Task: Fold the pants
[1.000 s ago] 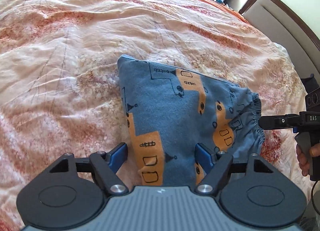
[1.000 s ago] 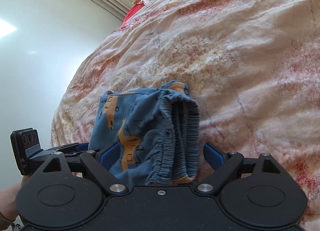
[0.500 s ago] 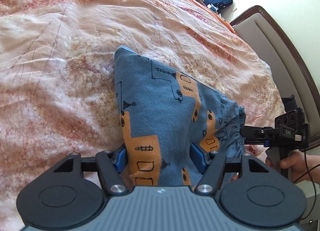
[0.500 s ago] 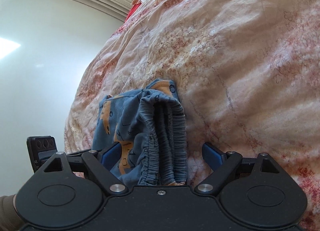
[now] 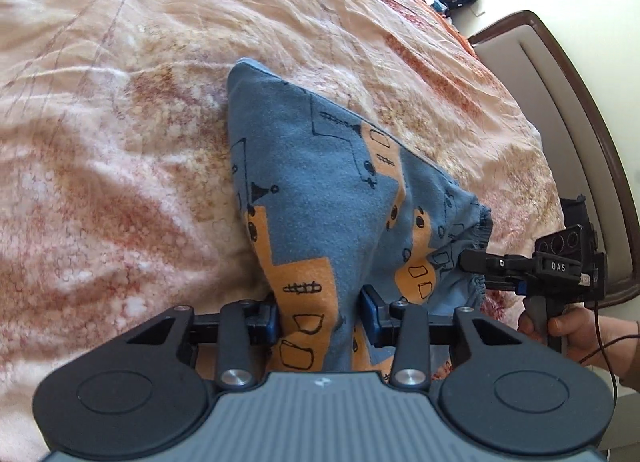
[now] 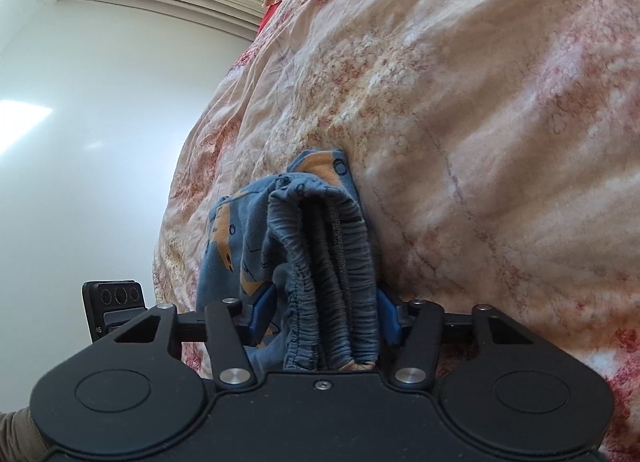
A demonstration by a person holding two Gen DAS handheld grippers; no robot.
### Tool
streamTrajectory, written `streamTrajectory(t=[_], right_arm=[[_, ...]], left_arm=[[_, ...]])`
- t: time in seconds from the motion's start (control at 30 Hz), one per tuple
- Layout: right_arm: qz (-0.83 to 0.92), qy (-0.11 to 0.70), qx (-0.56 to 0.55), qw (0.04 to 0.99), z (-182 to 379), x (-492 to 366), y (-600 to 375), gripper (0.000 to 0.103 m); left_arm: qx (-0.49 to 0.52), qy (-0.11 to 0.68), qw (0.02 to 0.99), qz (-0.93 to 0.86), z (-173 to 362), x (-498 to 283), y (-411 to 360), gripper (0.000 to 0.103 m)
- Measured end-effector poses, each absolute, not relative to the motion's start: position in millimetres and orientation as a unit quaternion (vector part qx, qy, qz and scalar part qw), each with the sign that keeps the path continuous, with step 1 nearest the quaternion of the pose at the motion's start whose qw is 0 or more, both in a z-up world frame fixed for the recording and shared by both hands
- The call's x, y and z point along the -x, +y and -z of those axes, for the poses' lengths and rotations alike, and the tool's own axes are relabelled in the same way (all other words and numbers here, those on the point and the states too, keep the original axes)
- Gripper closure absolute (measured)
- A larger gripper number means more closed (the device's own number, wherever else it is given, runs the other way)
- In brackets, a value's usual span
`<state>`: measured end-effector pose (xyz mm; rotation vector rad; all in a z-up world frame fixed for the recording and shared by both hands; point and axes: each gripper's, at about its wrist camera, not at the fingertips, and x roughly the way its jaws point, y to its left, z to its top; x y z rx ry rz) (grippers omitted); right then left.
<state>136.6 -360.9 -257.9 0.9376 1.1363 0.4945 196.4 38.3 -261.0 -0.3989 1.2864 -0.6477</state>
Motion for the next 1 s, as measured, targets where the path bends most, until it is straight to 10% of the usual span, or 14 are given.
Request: streamTrajectory(t=[1.0], right_arm=[[-0.224,0.514,-0.304,0.77,223.9,-128.6,-322.7,0.076]], left_arm=[[0.122,0.571,0.772,0.25,234.6,-181.2,18.0,0.08]])
